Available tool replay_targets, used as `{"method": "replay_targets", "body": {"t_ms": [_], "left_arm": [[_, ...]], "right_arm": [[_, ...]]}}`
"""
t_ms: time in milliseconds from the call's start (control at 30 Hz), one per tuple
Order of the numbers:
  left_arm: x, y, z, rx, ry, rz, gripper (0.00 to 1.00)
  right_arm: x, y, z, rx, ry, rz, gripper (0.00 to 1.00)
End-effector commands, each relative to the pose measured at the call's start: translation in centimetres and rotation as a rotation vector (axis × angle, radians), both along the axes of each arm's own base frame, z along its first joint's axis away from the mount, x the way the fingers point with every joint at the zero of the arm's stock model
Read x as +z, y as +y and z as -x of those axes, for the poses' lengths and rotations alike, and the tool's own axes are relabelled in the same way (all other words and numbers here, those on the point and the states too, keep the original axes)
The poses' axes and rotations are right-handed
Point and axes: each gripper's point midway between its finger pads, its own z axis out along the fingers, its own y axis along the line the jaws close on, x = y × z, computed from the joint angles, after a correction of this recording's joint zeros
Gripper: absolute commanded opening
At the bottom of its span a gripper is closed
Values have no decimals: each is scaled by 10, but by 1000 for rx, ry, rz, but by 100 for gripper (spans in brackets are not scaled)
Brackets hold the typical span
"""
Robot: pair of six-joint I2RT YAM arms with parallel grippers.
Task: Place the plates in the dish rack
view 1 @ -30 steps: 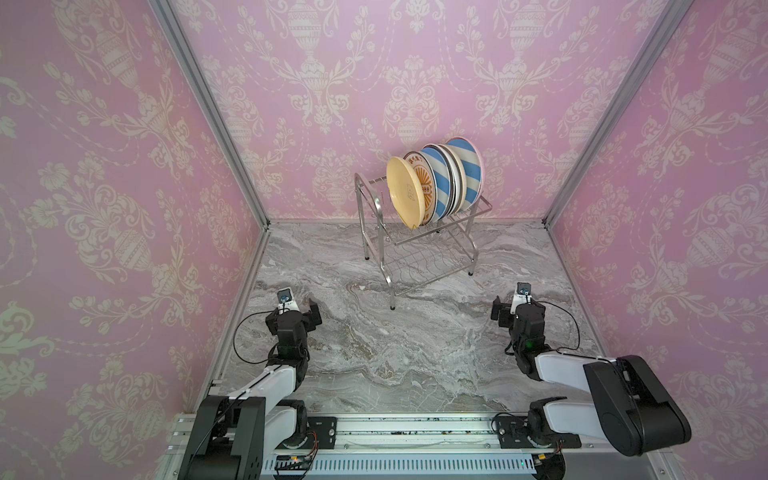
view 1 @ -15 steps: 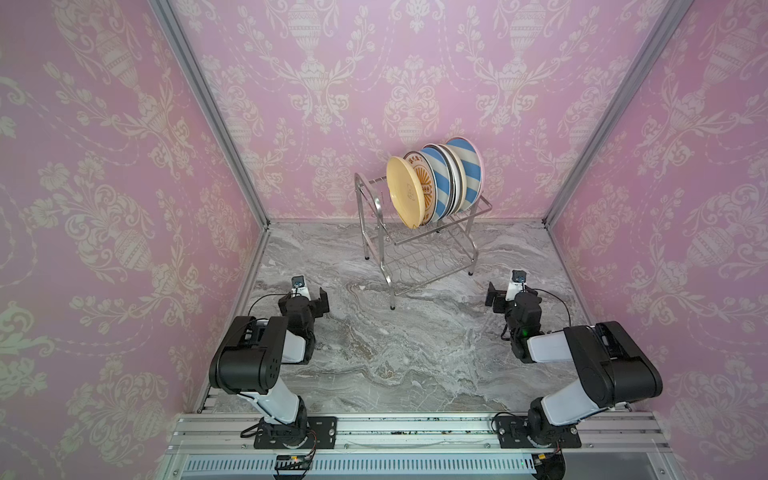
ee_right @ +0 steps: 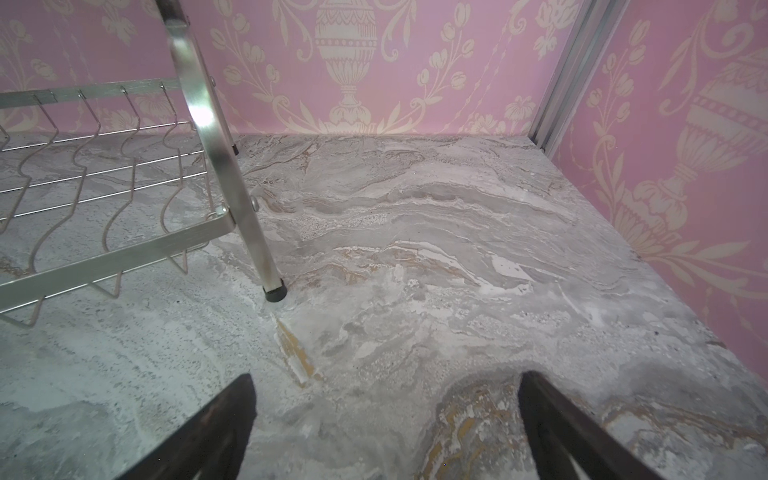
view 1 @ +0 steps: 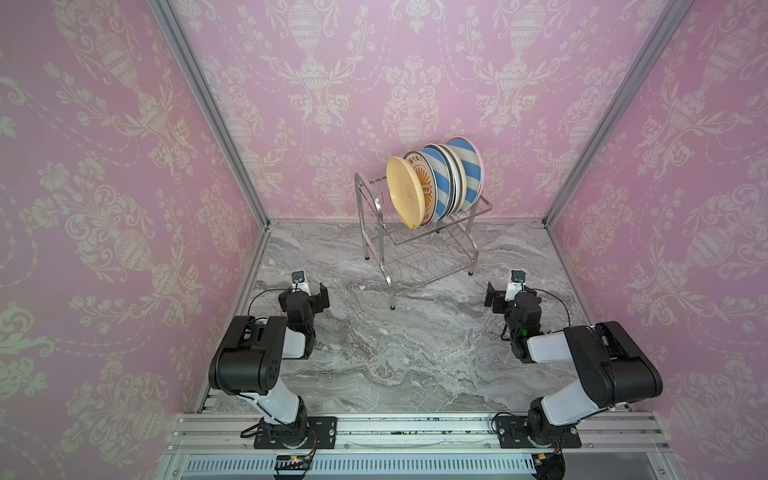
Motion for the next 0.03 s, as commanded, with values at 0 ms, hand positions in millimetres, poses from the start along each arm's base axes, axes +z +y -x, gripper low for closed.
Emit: {"method": "replay_targets", "body": {"t_ms": [0], "left_arm": [[-2,1,-1,-11,12,-24,99]], "right_arm": [[3,-2,-3,-1,-7,-5,100]]}}
